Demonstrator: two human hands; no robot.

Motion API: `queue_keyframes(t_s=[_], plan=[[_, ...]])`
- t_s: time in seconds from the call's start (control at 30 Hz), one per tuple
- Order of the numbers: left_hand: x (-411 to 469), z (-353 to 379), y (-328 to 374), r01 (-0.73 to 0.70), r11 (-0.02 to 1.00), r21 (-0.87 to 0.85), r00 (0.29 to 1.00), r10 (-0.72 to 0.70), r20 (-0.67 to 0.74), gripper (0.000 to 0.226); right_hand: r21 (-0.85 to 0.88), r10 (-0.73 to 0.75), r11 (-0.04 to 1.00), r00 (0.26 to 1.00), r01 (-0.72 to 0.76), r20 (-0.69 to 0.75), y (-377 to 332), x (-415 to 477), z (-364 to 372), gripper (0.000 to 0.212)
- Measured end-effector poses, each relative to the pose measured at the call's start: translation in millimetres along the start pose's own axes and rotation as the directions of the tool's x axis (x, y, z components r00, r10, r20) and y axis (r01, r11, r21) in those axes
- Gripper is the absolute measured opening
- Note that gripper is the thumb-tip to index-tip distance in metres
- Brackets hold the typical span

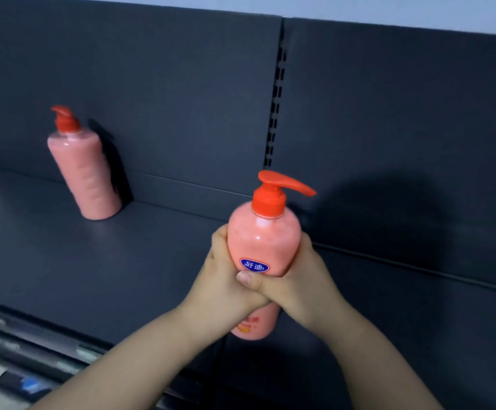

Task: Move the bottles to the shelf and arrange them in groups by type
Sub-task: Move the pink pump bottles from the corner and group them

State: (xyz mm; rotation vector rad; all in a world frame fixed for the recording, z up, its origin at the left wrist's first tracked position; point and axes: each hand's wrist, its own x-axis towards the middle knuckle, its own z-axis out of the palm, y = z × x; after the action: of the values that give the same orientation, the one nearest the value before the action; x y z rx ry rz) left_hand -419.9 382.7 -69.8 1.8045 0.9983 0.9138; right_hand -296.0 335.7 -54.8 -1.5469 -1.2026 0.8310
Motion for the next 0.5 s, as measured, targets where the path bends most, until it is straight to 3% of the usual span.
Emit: queue_keyframes(t_s=[0.23, 0.5], plan=[[19.3, -121.8, -59.6, -0.032, 0.999, -0.013, 0.999, 0.032, -0.011, 0.084, 0.027, 0.043, 0.999, 0.998, -0.042, -0.039, -37.8, 30.1, 127.7, 0.074], [39.3, -212.6, -116.0, -0.032, 0.998, -0.052, 0.998, 0.035, 0.049, 0.087, 0.026, 0.090, 0.996, 0.992, -0.088, -0.084, -60.0, 55.1, 230.7, 0.077]])
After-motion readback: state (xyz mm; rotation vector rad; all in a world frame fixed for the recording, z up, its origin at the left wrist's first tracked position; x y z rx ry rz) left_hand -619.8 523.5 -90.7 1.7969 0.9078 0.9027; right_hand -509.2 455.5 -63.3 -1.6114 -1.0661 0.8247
